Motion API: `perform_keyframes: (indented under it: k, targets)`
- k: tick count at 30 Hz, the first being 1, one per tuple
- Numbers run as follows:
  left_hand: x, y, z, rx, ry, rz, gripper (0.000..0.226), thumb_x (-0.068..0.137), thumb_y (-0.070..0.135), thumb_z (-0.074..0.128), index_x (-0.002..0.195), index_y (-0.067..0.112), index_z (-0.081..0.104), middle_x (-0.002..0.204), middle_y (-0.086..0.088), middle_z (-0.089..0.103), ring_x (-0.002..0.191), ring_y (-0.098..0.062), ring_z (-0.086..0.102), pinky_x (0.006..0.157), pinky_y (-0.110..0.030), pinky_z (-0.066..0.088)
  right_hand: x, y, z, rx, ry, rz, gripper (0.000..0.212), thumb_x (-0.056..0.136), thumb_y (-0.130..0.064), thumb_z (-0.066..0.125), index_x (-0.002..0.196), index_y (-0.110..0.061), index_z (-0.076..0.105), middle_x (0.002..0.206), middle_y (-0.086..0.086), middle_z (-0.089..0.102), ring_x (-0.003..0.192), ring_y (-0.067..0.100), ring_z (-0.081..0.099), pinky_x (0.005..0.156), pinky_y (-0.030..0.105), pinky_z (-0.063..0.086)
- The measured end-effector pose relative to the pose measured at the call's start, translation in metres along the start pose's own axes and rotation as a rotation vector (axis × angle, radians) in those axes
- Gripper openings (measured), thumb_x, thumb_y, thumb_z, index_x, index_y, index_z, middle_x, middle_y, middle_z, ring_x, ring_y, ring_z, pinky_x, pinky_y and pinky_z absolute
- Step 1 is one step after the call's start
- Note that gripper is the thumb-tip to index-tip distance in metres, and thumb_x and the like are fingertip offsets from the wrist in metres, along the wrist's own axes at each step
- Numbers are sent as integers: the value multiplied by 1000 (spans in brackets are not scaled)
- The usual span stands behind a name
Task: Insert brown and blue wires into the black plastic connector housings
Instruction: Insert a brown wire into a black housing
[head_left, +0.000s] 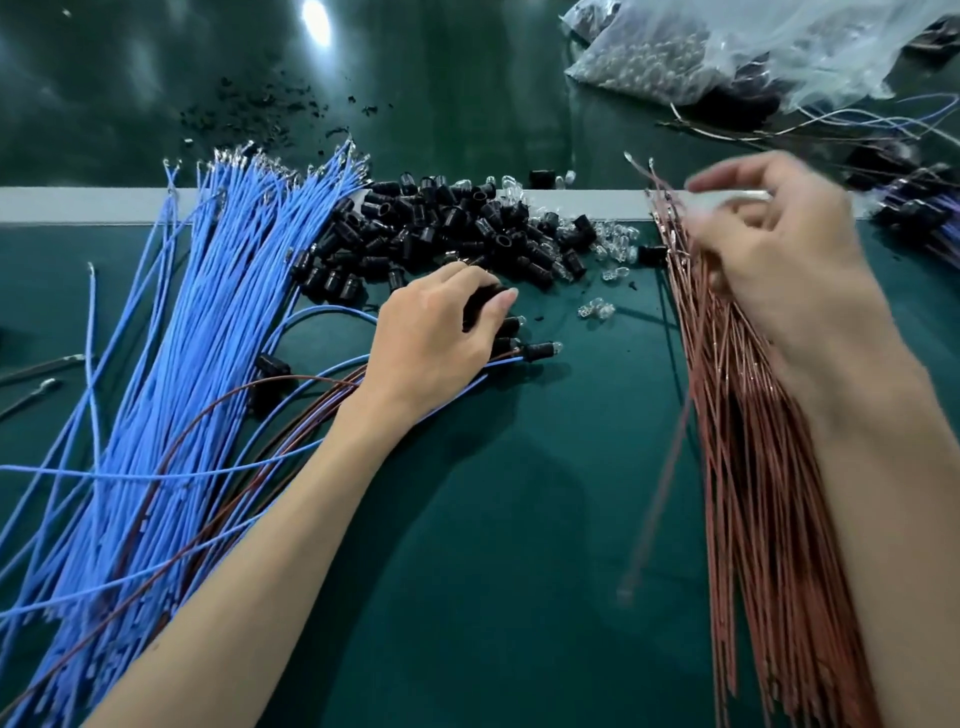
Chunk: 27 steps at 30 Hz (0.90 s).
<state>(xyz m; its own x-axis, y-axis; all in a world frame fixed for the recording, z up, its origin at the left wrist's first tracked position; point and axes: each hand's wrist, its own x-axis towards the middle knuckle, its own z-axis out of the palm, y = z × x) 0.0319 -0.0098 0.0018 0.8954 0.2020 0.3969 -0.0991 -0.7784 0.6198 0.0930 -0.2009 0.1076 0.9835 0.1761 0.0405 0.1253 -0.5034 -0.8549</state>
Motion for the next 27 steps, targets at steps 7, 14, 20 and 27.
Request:
perform_keyframes:
  k: [7, 14, 20, 27]
  targets:
    - [3, -3, -3, -268, 0, -134, 30, 97, 30, 44, 77, 14, 58, 56, 17, 55, 52, -1, 46, 55, -22, 35, 39, -34, 64, 234, 31, -80, 16, 96, -6, 45, 92, -17, 57, 79, -4, 54, 63, 3, 50, 58, 15, 42]
    - [0, 0, -9, -462, -53, -166, 30, 97, 28, 44, 69, 19, 53, 63, -13, 59, 53, -13, 40, 54, -32, 36, 39, 7, 135, 245, 186, -92, 5, 89, -11, 64, 87, -8, 66, 70, -16, 57, 65, -4, 52, 69, 13, 43]
    - [-1, 1, -11, -447, -142, -111, 24, 94, 24, 50, 77, 10, 62, 64, -2, 62, 53, -3, 47, 55, -19, 36, 34, 33, 125, 236, 221, -139, 9, 88, -13, 65, 81, -18, 62, 66, -13, 58, 60, 10, 56, 66, 37, 53]
    - [-1, 1, -12, -459, -110, -163, 24, 97, 17, 52, 79, 6, 62, 69, -7, 62, 57, -11, 49, 57, -22, 39, 30, 51, 97, 172, 207, -157, 10, 94, -12, 57, 86, -17, 58, 69, -9, 56, 62, 9, 53, 62, 30, 48]
